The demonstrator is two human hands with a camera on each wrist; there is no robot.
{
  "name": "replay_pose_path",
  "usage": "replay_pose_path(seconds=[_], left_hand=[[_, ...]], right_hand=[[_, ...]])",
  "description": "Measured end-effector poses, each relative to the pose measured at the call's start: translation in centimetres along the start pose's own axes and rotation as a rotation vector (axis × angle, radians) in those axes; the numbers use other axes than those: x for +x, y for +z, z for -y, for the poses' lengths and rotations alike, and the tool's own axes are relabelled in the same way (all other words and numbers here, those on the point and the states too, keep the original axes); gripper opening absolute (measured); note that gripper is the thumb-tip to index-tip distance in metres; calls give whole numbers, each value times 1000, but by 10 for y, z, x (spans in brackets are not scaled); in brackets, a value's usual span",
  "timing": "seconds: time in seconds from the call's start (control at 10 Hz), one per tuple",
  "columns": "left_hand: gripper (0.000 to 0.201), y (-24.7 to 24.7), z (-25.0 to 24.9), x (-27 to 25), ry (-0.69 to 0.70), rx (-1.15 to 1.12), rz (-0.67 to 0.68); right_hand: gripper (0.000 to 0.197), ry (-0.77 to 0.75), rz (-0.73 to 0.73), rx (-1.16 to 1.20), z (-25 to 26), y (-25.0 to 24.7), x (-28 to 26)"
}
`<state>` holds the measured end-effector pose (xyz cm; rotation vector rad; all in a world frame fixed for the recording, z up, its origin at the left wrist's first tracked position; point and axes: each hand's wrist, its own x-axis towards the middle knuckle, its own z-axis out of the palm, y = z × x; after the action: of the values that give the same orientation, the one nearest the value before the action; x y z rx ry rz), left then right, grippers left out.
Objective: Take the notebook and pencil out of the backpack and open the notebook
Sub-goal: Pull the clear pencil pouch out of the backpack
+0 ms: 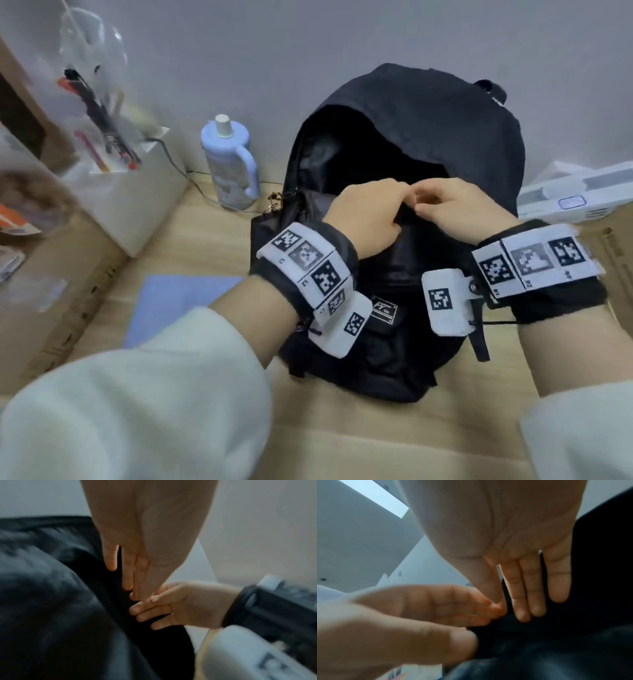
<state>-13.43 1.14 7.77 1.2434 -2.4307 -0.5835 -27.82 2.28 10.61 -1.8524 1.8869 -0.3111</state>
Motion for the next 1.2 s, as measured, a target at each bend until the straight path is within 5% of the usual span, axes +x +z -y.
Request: replay_pose_path(seconds=[0.1, 0.3, 0.5, 0.6, 0.7, 0.8, 0.9, 1.0, 1.1, 1.2], left_hand=[[70, 20, -1, 33, -147, 334, 352], [21, 43, -7, -13, 87, 559, 249], [24, 64, 1, -88, 307, 535, 80], [39, 67, 7, -102, 337, 544, 19], [29, 64, 12, -103, 384, 466, 50], [18, 50, 14, -97, 434, 356, 203], [20, 36, 16, -92, 447, 303, 346], [19, 34, 17, -93, 460, 298, 329], [23, 44, 18, -98, 444, 295, 247], [35, 49, 23, -103, 425, 306, 185]], right_hand=[[33, 25, 88, -68, -20, -3, 20], [47, 10, 223, -153, -41, -11, 45], [62, 25, 277, -164, -63, -18, 65], [58, 46, 281, -169, -61, -20, 67], [34, -52, 291, -198, -37, -15, 64], [24, -209, 372, -261, -10, 27, 69], [36, -212, 581, -401, 0, 95, 72], [36, -140, 810, -473, 2, 145, 69], [4, -236, 882, -645, -8, 177, 76], [25, -230, 768, -615, -8, 184, 82]])
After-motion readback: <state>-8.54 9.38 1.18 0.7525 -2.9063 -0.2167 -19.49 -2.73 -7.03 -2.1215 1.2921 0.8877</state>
